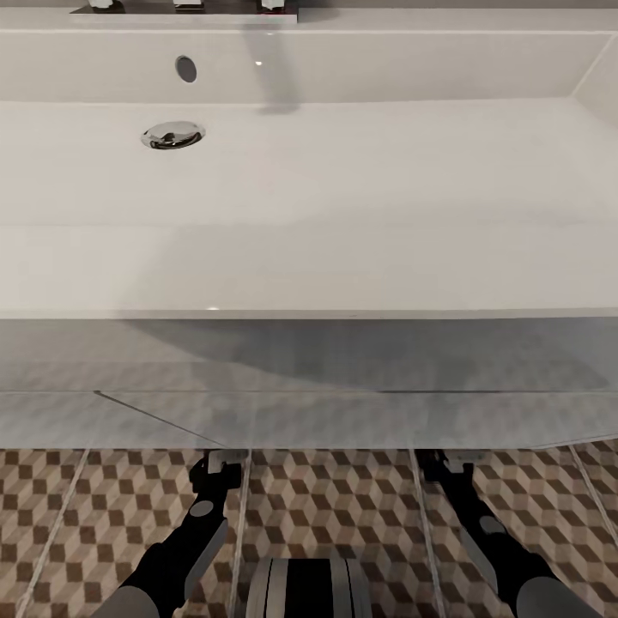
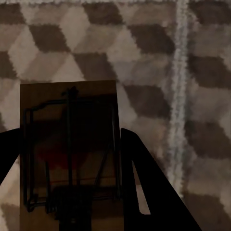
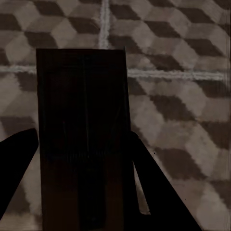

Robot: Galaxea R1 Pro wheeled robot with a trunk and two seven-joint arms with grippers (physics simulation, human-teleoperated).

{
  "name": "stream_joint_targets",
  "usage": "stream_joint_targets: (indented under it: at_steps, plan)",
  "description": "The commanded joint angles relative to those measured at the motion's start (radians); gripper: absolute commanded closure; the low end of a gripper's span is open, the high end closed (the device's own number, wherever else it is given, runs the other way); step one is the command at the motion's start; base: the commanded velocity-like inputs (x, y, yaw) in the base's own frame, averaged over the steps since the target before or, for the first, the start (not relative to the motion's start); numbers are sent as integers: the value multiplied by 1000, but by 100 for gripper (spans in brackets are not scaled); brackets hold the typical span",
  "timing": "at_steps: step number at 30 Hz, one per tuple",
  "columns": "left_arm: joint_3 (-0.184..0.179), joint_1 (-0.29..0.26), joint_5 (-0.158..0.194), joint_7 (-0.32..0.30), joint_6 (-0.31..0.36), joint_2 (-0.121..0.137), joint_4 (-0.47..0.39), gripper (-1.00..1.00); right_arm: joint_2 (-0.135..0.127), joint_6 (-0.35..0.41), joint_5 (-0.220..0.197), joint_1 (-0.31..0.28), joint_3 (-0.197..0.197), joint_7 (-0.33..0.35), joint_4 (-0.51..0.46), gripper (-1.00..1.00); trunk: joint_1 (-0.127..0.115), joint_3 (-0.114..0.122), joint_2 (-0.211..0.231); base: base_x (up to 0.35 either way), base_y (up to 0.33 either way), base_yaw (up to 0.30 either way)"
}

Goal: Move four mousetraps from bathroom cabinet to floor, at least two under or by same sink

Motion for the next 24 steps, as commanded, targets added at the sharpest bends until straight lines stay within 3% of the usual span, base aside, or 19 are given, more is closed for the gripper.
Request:
stream_joint_targets:
  at_steps: [1,7,24]
  plan:
    - [0,0,-4,2,2,0,0,100,1,-32,-2,1,0,0,3,100,0,0,0,0,0,0]
    - [0,0,-4,2,2,0,0,100,2,-85,-5,2,3,0,32,100,0,0,0,0,0,0]
    - [0,0,-4,2,2,0,0,100,2,-87,-5,2,4,3,41,100,0,0,0,0,0,0]
